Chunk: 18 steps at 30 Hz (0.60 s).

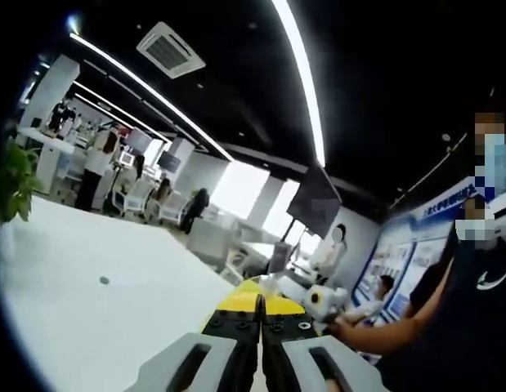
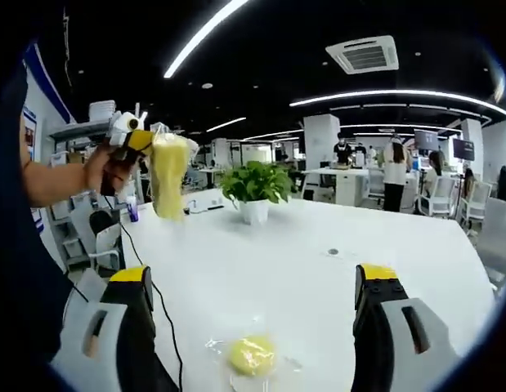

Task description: Compare the silicone blocks by pressing each to a similar depth, holding the contact briefly, and releasing to observe deformation and rebound differences across the visible hardness samples.

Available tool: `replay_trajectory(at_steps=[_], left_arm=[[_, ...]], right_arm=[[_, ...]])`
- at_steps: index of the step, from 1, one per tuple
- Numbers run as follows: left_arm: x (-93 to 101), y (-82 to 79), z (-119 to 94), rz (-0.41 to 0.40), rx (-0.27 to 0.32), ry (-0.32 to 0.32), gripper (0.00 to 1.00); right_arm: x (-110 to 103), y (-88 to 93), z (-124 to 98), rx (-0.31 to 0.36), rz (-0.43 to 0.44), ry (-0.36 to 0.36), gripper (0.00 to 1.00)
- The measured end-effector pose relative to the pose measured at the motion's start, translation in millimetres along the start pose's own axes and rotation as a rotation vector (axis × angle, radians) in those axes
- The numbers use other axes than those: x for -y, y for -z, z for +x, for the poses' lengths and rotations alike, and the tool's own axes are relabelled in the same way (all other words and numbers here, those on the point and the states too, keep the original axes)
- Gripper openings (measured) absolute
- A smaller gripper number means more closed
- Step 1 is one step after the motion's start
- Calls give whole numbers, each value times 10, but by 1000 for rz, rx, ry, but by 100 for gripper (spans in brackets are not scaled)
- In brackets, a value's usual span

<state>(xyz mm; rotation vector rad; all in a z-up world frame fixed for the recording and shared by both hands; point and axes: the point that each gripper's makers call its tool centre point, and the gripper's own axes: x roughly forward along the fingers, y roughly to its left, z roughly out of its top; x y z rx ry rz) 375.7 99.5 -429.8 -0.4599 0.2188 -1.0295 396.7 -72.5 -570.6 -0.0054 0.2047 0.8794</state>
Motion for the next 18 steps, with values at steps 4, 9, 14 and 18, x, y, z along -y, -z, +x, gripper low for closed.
replay_trajectory(at_steps=[4, 9, 14, 18], left_arm=[[-44, 4, 17, -13, 10, -7, 0], [-87, 71, 46, -12, -5, -18, 0], [-110, 85, 44, -25, -1, -21, 0], [-143, 117, 48, -54, -1, -21, 0]], right_arm=[[134, 232, -99, -34, -3, 52, 96], [170, 446, -168, -61, -40, 77, 96], [226, 679, -286, -57, 4, 98, 96], [301, 773, -337, -40, 60, 117, 96]])
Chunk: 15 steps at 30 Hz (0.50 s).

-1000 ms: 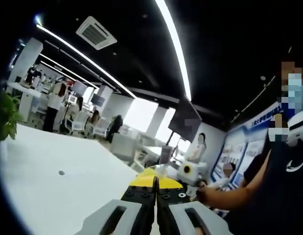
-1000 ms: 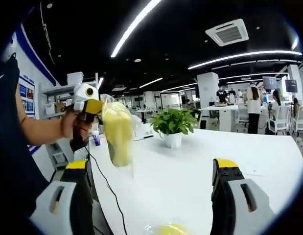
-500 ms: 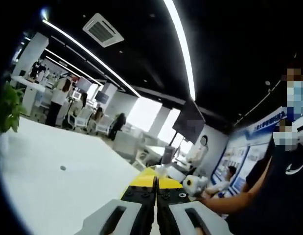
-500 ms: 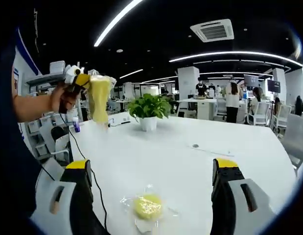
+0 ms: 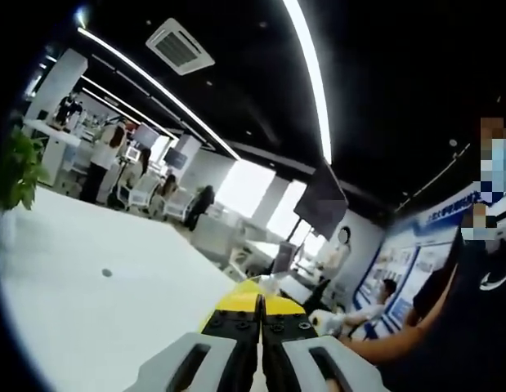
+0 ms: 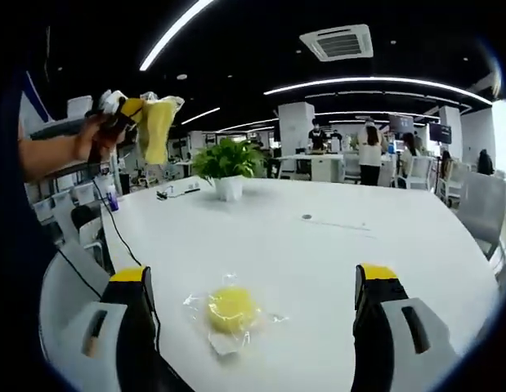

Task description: Compare the silicone blocks by pressing each to a similar depth, holding the contact briefly, and releasing to observe deformation and rebound differences across the visible hardness samples.

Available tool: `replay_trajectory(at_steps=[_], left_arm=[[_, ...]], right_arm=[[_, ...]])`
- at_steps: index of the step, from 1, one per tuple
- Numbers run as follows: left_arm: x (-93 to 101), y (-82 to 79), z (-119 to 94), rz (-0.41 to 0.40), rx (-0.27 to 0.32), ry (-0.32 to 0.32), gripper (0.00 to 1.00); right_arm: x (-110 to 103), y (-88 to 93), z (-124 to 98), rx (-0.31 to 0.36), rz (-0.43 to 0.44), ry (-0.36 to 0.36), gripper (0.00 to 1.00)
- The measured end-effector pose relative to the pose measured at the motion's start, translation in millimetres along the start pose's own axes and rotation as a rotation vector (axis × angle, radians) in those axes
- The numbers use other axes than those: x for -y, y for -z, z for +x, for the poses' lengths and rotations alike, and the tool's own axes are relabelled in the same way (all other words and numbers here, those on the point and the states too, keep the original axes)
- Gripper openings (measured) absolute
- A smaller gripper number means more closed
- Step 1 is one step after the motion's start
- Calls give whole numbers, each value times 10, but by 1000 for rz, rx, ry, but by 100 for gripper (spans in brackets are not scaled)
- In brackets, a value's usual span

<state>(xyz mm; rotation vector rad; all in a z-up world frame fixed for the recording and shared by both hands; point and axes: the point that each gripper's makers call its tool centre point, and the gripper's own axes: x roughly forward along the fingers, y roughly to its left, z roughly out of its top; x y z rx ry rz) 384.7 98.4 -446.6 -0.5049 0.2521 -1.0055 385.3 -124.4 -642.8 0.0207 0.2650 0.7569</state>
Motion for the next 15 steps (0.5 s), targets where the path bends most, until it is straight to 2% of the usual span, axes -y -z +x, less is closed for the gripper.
replay_trajectory(at_steps=[1, 4, 7, 10, 11, 15], left_arm=[[-5, -5, 3, -40, 13, 5, 0], [-20, -7, -8, -49, 30, 6, 0], [-22, 12, -14, -62, 33, -2, 0], [-39, 30, -22, -64, 30, -9, 0], [-43, 39, -23, -67, 30, -12, 0], [-57, 59, -23, -71, 29, -17, 0]], right_arm=[[11, 33, -9, -5, -4, 4, 96], [48, 125, -36, -35, -26, 16, 96], [54, 142, -76, -26, -27, 16, 96], [39, 151, -78, -18, 14, 17, 96], [32, 142, -74, -4, 69, 18, 96], [18, 150, -57, -9, 61, 20, 96]])
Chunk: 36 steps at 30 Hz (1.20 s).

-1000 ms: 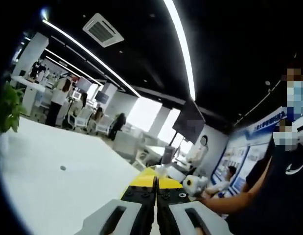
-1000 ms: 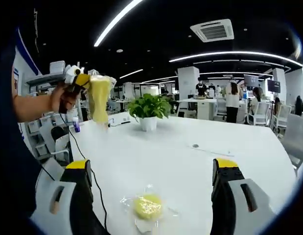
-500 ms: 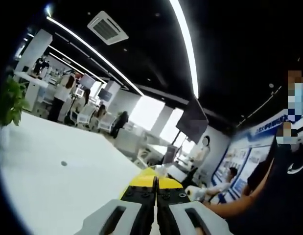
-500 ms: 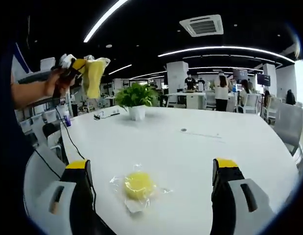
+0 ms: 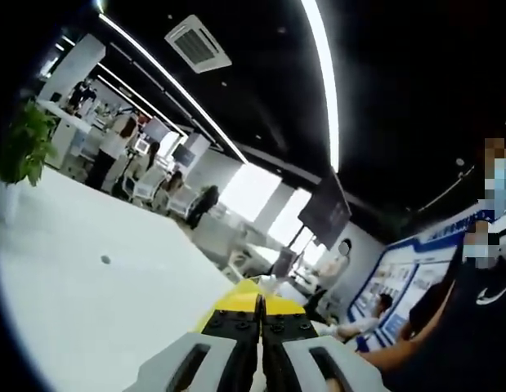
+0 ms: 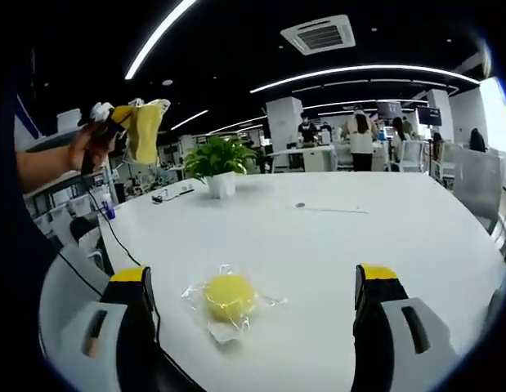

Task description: Compare the silicone blocks by pressing each to a similar depth, holding the contact briefly, and releasing to observe deformation and rebound differences across the visible hardness samples.

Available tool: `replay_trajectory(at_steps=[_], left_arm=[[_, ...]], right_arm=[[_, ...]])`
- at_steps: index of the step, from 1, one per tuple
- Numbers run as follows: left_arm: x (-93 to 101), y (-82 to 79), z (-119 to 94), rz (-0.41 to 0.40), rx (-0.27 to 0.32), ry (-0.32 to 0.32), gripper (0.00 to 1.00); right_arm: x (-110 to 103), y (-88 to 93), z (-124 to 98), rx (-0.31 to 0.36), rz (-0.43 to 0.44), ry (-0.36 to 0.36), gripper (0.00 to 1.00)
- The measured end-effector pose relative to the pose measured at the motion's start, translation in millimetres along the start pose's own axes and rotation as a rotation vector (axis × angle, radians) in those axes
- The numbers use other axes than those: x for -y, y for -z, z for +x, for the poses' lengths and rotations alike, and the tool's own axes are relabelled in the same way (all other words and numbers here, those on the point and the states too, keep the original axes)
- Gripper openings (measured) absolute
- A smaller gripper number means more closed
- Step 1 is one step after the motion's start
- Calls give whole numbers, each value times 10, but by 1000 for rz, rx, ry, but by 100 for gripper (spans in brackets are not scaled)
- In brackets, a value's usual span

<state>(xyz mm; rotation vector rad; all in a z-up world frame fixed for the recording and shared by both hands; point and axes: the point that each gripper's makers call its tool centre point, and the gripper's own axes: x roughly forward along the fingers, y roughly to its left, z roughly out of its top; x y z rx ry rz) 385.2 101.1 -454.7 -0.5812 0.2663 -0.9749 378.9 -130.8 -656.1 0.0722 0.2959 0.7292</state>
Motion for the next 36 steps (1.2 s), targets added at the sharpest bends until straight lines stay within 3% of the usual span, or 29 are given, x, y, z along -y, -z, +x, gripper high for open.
replay_trajectory(at_steps=[8, 36], left_arm=[[14, -11, -22, -35, 11, 10, 0], [53, -22, -3, -37, 20, 14, 0]], right_arm=[[-5, 35, -5, -7, -5, -5, 96], [-28, 90, -39, -18, 12, -9, 96]])
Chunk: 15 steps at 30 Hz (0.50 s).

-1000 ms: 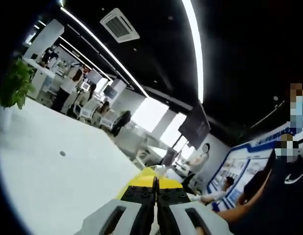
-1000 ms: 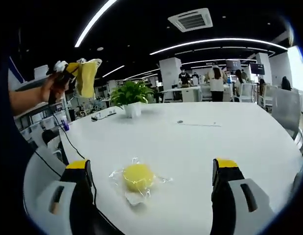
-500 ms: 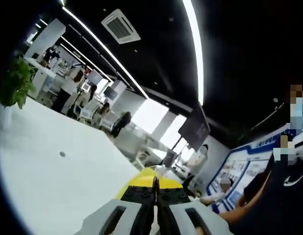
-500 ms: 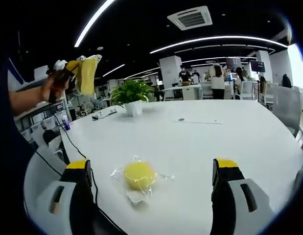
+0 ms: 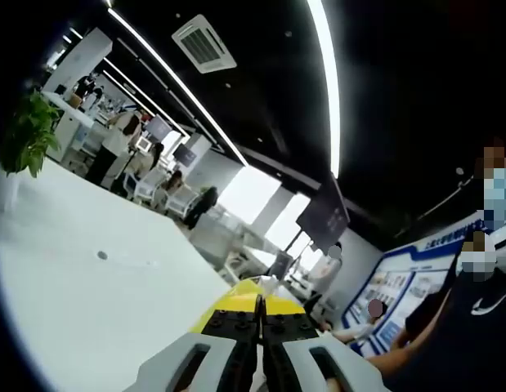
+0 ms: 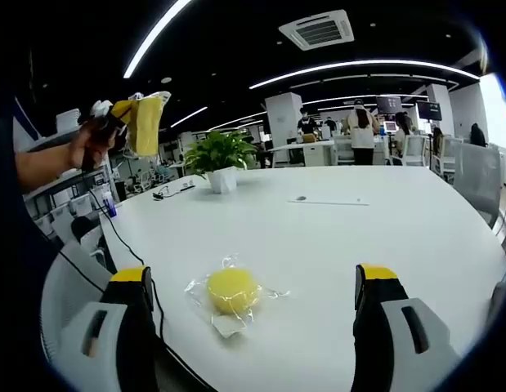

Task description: Compare the silicone blocks by pressing each to a similar depth, holding the contact briefly, and releasing to observe deformation and rebound differences across the visible hardness samples.

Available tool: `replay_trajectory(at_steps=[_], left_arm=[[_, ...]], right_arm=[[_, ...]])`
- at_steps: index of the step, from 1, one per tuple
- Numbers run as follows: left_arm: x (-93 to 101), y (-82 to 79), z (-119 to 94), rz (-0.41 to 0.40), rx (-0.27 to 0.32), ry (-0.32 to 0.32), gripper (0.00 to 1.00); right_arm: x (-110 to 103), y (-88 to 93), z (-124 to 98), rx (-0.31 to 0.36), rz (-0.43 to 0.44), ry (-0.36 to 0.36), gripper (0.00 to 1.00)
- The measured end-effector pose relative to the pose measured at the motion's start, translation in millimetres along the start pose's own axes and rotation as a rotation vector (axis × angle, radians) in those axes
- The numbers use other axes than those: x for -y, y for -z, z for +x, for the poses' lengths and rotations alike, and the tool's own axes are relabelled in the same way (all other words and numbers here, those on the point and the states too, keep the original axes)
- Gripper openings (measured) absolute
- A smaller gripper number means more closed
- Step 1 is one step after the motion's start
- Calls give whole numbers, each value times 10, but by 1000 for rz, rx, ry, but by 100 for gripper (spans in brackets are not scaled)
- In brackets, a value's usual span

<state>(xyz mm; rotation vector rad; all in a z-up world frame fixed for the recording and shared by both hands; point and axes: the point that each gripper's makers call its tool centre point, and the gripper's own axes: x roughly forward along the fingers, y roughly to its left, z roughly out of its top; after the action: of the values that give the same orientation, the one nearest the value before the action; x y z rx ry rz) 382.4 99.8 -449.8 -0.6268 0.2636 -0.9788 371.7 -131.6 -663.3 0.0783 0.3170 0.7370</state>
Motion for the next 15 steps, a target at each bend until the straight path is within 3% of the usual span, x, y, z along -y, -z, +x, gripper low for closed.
replay_trajectory(at_steps=[15], left_arm=[[-43, 29, -5, 11, -16, -10, 0]], right_arm=[[-30, -59, 17, 20, -8, -10, 96]])
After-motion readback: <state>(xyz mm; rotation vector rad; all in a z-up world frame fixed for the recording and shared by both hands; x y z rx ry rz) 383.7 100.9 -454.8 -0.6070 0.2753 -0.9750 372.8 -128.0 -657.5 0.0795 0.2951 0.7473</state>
